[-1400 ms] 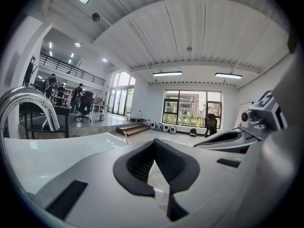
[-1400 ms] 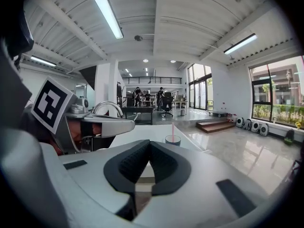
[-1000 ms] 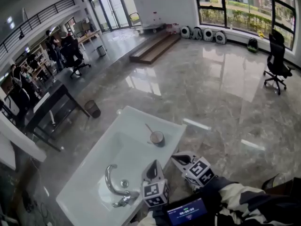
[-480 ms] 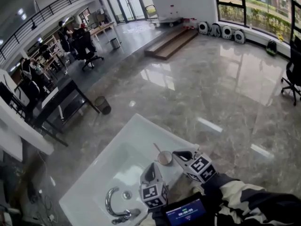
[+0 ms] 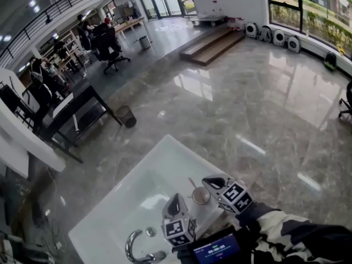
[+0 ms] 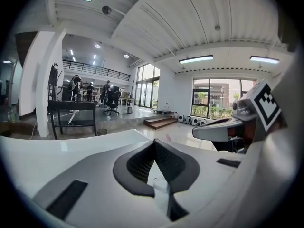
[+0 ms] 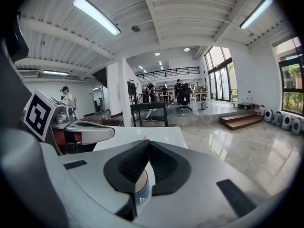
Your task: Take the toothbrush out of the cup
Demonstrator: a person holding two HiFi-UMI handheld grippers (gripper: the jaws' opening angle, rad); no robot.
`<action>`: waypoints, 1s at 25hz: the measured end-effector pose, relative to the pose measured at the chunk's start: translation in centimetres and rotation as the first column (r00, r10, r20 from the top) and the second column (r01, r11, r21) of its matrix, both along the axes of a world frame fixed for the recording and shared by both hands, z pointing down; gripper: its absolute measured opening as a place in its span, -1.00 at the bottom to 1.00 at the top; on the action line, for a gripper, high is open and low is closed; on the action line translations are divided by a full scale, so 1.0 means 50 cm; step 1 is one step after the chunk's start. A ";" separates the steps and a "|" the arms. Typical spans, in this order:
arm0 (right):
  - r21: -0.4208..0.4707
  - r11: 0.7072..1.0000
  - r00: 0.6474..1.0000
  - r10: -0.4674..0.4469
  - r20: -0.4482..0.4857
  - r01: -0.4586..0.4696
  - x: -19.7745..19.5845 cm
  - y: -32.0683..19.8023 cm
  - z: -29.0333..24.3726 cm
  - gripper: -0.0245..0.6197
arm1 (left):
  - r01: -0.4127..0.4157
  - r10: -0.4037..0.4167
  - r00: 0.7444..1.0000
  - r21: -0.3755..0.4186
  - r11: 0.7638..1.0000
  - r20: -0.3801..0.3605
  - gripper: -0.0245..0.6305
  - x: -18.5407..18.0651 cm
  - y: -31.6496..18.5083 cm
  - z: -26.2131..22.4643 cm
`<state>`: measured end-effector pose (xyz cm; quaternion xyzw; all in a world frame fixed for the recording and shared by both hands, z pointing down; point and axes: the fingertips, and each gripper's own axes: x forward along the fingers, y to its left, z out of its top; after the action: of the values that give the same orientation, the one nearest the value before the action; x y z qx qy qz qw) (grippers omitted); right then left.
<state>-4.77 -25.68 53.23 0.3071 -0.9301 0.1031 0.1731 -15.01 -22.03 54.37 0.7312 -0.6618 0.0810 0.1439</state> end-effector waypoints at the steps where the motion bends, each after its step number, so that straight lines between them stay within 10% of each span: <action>1: -0.004 1.000 1.000 0.002 -0.005 -0.002 -0.006 -0.008 0.003 -0.94 | 0.001 -0.001 1.000 -0.001 1.000 -0.003 -0.91 -0.009 -0.007 0.002; 8: -0.059 0.998 1.000 0.012 -0.021 -0.013 -0.020 -0.027 0.031 -0.93 | -0.039 0.038 0.999 -0.030 0.999 -0.003 -0.91 -0.018 -0.040 0.024; 14: -0.188 0.982 0.999 -0.031 -0.021 0.027 -0.049 -0.017 0.064 -0.22 | -0.078 0.077 0.997 -0.026 0.997 -0.016 -0.91 -0.004 -0.043 0.004; 25: -0.219 0.974 0.985 -0.094 -0.145 0.061 -0.078 -0.028 0.116 -0.22 | -0.103 0.103 0.995 -0.037 0.994 -0.005 -0.91 0.017 -0.023 0.010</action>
<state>-8.65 -27.06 59.02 0.2570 -0.9088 0.1713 0.2805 -14.18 -23.18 54.88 0.7618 -0.6213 0.0994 0.1540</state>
